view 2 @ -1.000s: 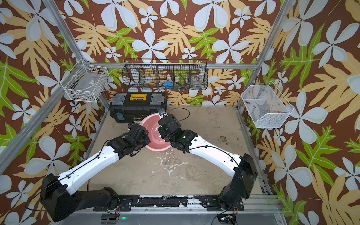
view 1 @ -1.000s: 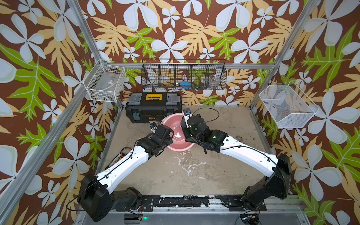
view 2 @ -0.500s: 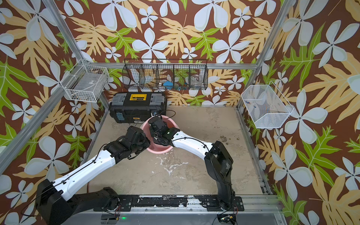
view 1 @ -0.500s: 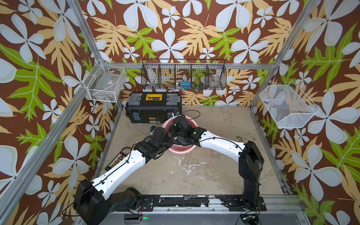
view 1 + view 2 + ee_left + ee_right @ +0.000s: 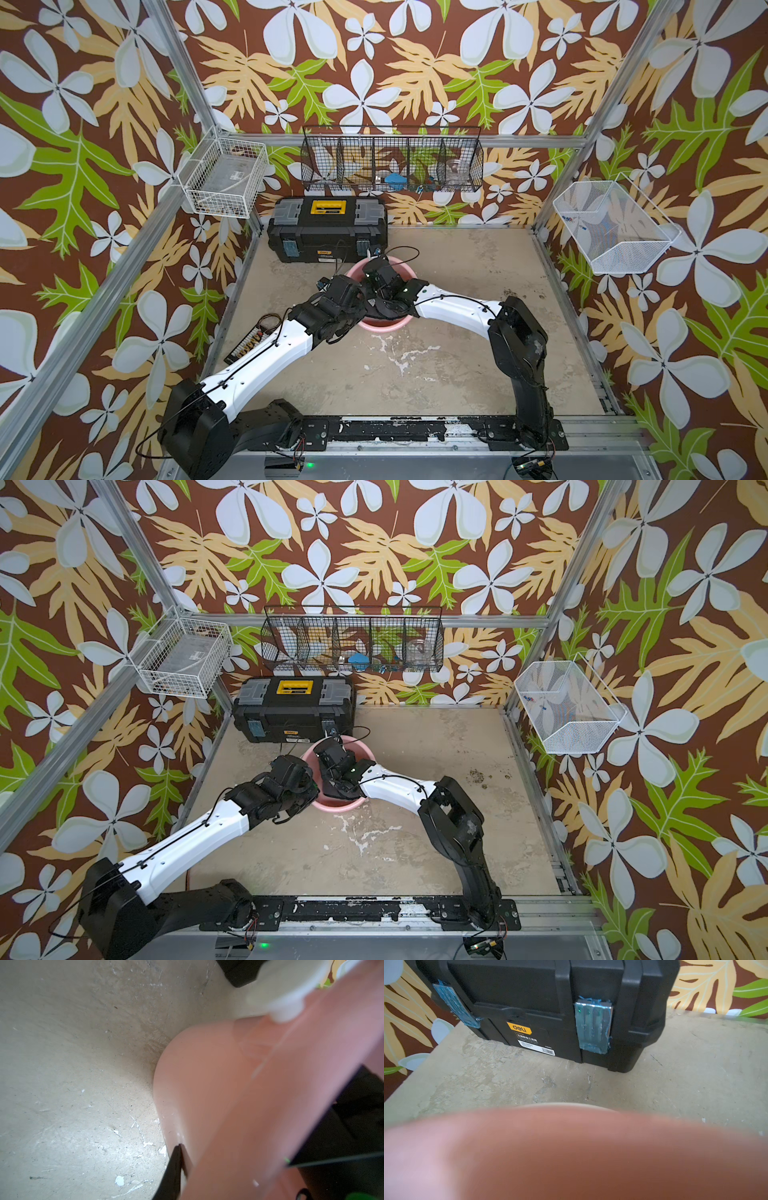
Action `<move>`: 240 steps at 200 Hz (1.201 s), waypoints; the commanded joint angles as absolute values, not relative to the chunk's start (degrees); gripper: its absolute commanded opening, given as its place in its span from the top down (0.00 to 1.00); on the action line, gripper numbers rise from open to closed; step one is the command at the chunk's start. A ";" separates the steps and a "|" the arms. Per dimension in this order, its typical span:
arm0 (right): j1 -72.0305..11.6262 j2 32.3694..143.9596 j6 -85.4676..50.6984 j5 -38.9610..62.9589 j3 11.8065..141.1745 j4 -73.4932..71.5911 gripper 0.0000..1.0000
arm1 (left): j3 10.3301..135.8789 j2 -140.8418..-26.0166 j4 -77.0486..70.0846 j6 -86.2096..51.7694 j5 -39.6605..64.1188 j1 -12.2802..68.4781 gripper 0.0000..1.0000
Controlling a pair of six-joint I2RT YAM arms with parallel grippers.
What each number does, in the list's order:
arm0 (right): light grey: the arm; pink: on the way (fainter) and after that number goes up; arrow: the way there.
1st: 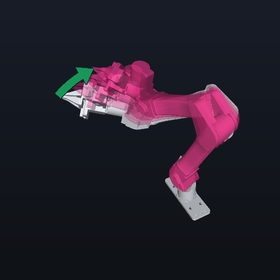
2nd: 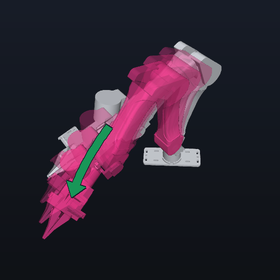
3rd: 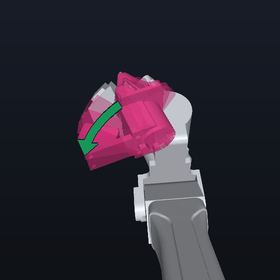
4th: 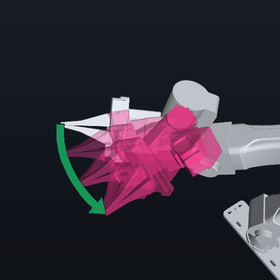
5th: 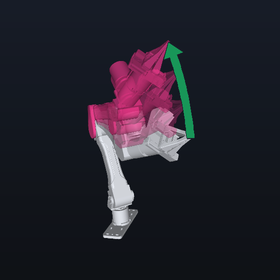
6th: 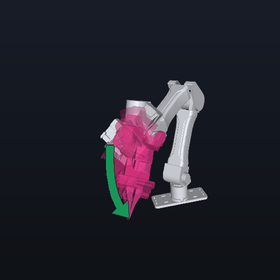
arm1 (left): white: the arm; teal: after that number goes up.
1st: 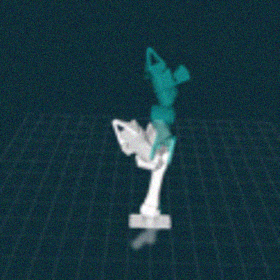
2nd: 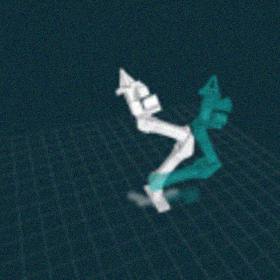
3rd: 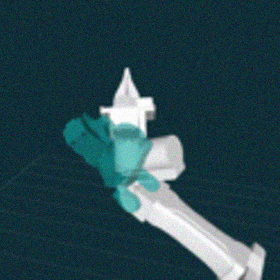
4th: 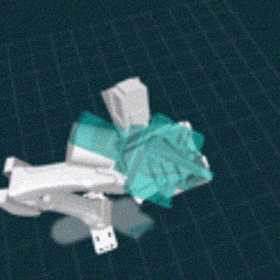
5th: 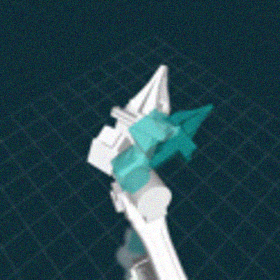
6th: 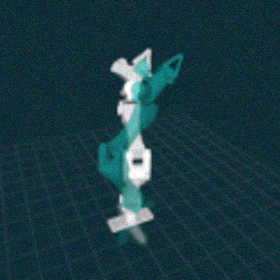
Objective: Wipe the inside of the bucket with a cloth
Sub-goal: Wipe the dirt from the inside of the bucket.
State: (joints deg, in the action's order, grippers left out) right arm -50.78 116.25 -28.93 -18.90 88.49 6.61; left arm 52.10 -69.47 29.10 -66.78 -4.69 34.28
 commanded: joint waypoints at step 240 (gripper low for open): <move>-45.48 125.09 -42.98 -0.14 89.22 1.16 1.00 | 48.58 -73.65 12.98 -68.87 5.19 34.37 1.00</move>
